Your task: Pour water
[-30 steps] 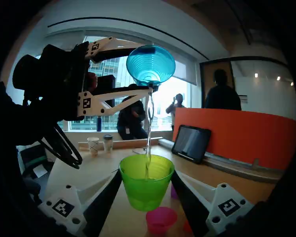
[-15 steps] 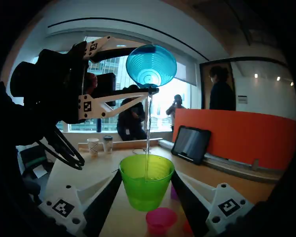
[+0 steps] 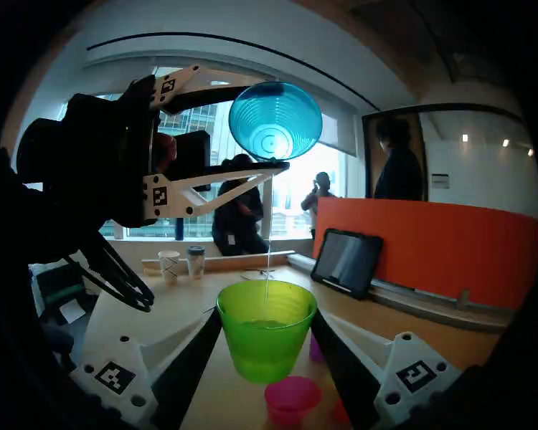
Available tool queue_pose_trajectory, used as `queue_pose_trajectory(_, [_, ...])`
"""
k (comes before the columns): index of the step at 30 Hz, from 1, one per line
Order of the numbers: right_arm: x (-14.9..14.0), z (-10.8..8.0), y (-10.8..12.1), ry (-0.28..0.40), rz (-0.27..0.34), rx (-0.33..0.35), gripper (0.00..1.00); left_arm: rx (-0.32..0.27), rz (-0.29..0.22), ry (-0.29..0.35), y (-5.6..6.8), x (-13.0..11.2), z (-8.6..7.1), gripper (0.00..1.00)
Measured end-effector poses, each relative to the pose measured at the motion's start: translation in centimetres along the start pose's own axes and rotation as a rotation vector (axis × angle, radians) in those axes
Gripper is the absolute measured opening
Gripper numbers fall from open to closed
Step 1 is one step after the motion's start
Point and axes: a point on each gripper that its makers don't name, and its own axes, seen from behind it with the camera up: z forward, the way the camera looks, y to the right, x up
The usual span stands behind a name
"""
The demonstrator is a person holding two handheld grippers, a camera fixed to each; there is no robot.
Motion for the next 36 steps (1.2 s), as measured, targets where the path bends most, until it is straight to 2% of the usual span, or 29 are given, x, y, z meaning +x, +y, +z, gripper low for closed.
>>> queue_pose_trajectory(9, [0.2, -0.1, 0.1, 0.003, 0.0, -0.001, 0.9, 0.003, -0.006, 0.001, -0.7, -0.3, 0.2, 0.86])
queue_pose_trajectory(21, [0.1, -0.1, 0.3, 0.006, 0.001, -0.006, 0.91, -0.001, -0.033, -0.005, -0.7, -1.1, 0.8, 0.86])
queue_pose_trajectory(29, [0.2, -0.3, 0.5, 0.005, -0.001, -0.014, 0.91, -0.019, -0.161, -0.015, 0.2, -1.6, 0.9, 0.86])
queue_pose_trajectory(36, [0.3, -0.5, 0.7, 0.01, 0.001, -0.022, 0.91, -0.027, -0.341, -0.046, 0.9, -2.8, 1.4, 0.86])
